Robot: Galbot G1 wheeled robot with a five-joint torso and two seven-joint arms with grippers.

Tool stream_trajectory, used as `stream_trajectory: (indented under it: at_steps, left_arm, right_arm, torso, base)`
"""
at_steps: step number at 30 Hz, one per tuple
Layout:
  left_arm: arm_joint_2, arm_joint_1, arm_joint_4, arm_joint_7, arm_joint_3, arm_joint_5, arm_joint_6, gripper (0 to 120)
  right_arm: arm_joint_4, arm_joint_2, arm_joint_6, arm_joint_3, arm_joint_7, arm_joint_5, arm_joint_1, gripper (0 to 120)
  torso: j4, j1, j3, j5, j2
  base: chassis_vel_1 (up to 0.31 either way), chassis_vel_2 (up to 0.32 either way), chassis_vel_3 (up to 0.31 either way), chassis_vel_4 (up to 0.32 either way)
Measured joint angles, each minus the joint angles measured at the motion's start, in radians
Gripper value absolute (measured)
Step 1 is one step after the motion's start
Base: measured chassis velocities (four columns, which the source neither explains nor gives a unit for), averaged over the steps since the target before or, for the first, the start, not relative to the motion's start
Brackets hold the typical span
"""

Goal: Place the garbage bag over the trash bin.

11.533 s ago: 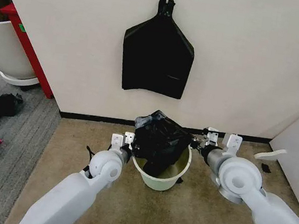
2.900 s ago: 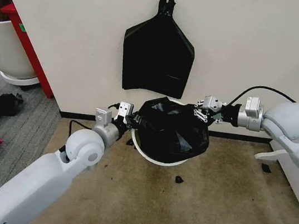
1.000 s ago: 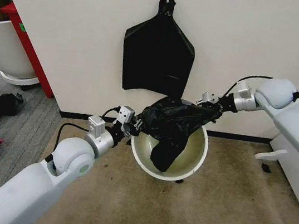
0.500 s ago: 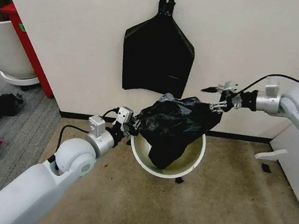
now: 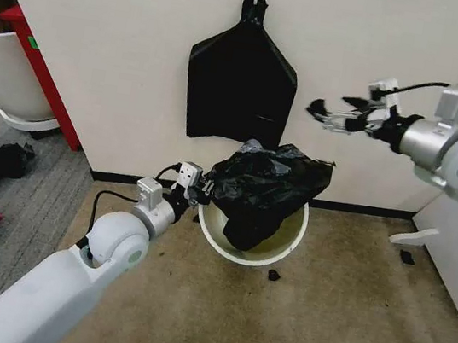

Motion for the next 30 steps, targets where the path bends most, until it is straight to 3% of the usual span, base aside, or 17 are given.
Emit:
stream_trajectory:
  at_steps: [3,16,21,23,25,30]
  left_arm:
    - [0.000,-0.008,0.009,0.013,0.007,0.047,-0.016,4]
    - [0.005,-0.021,0.022,0.029,0.007,0.091,-0.034,4]
    - [0.003,-0.021,0.022,0.032,0.007,0.095,-0.034,4]
    - [0.003,-0.021,0.022,0.033,0.007,0.097,-0.034,4]
    - [-0.001,-0.027,0.022,0.034,0.007,0.099,-0.034,4]
    - [-0.007,-0.031,0.023,0.033,0.007,0.102,-0.035,4]
  right_arm:
    - [0.055,0.014,-0.055,-0.056,0.142,0.149,0.028,100]
    - [0.137,0.024,-0.055,-0.151,0.338,0.354,0.049,100]
    - [0.134,0.043,-0.049,-0.196,0.382,0.371,0.070,100]
    - [0.133,0.043,-0.049,-0.203,0.383,0.370,0.070,96]
    - [0.140,0.044,-0.047,-0.223,0.396,0.366,0.069,84]
    - [0.146,0.045,-0.045,-0.230,0.410,0.362,0.062,67]
  torso:
    - [-0.0001,0.000,0.000,0.0001,0.000]
    - [-0.0003,0.000,0.000,0.0000,0.000]
    - [-0.0001,0.000,0.000,0.0001,0.000]
    - [-0.0002,0.000,0.000,0.0001,0.000]
    - [-0.0003,0.000,0.000,0.0001,0.000]
    - [-0.0002,0.000,0.000,0.0002,0.000]
  base:
    - [0.000,0.000,0.000,0.000]
    - [0.000,0.000,0.000,0.000]
    - [0.000,0.000,0.000,0.000]
    - [0.000,0.000,0.000,0.000]
    - [0.000,0.000,0.000,0.000]
    - [0.000,0.000,0.000,0.000]
